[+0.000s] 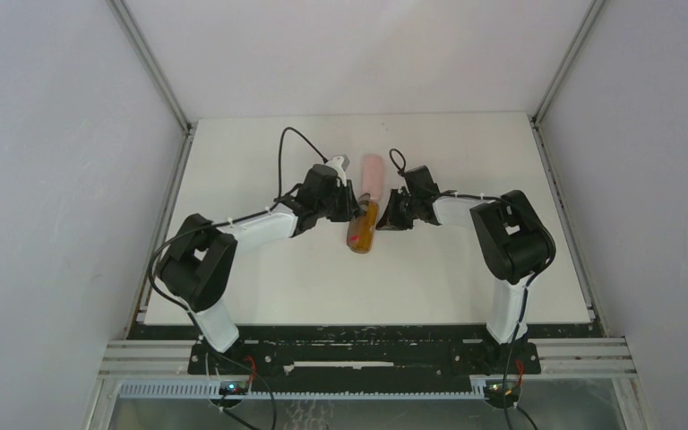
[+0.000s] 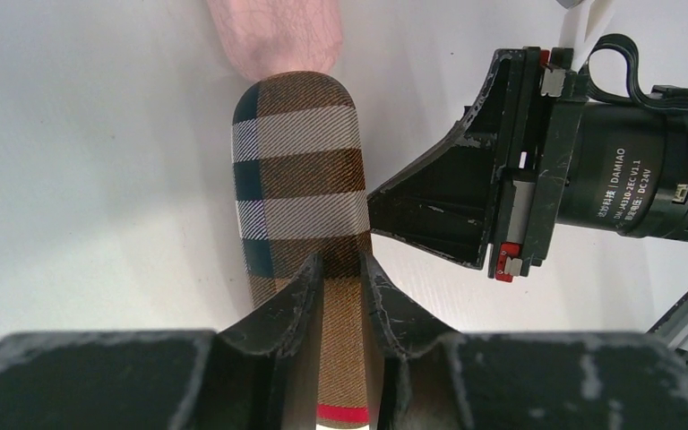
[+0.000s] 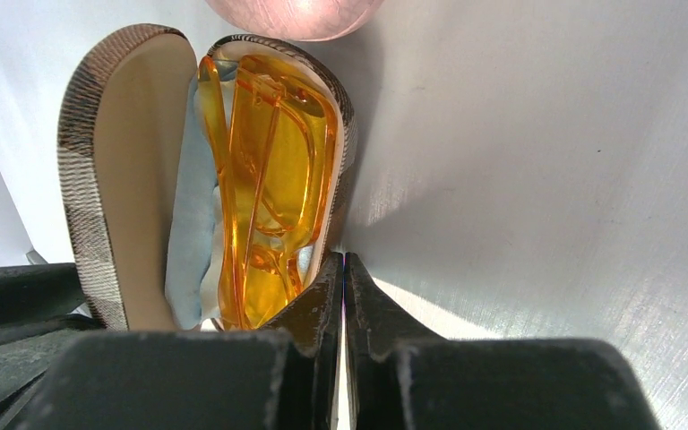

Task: Organize the sunglasses
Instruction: Close the sunglasses case at the center of the board.

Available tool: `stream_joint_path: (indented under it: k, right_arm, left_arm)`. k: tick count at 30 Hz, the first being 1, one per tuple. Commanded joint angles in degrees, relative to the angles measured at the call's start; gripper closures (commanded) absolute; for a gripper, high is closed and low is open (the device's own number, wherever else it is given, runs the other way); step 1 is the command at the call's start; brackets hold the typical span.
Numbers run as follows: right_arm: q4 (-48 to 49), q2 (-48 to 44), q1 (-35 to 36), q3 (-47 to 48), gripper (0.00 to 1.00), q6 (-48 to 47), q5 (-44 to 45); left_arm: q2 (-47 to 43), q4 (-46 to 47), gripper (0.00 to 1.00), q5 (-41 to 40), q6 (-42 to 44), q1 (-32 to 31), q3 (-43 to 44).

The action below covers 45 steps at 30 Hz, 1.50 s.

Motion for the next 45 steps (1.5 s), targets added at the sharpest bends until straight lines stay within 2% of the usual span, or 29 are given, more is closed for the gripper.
stream_joint_path:
  k: [1, 21, 29, 32, 36, 44, 45]
  right_arm:
    - [2.58, 0.11, 0.60, 1.98, 1.00, 0.50, -0.88]
    - [2.08, -0.32, 0.38, 1.98, 1.00, -0.04, -0.72]
    - [0.18, -1.99, 0.28, 1.93, 0.99, -1.31, 1.75]
    - [-1.02, -4.80, 0.17, 1.00, 0.96, -2.09, 4.85]
    - [-1.81, -11.59, 0.09, -2.41, 0.91, -2.96, 10.36]
    - [-4.25, -28.51, -0.09, -10.55, 0.73, -3.41, 20.31]
    - [-5.18, -30.81, -0.07, -11.81, 0.67, -3.20, 21.50]
  left_arm:
    - [2.09, -3.43, 0.76, 0.32, 0.98, -1.60, 2.53]
    - [5.24, -7.19, 0.79, 0.06, -1.17, -2.71, 3.39]
    - [4.31, -7.50, 0.76, -0.87, -0.91, -2.75, 3.52]
    - [2.06, -7.48, 0.65, -2.28, -0.47, -2.75, 3.20]
    - [-2.25, -7.61, 0.41, -5.24, 0.65, -2.77, 2.56]
    - [-3.66, -11.37, 0.09, -8.65, 5.45, -3.51, 5.06]
    - [-3.11, -12.28, 0.05, -8.89, 6.22, -3.87, 6.03]
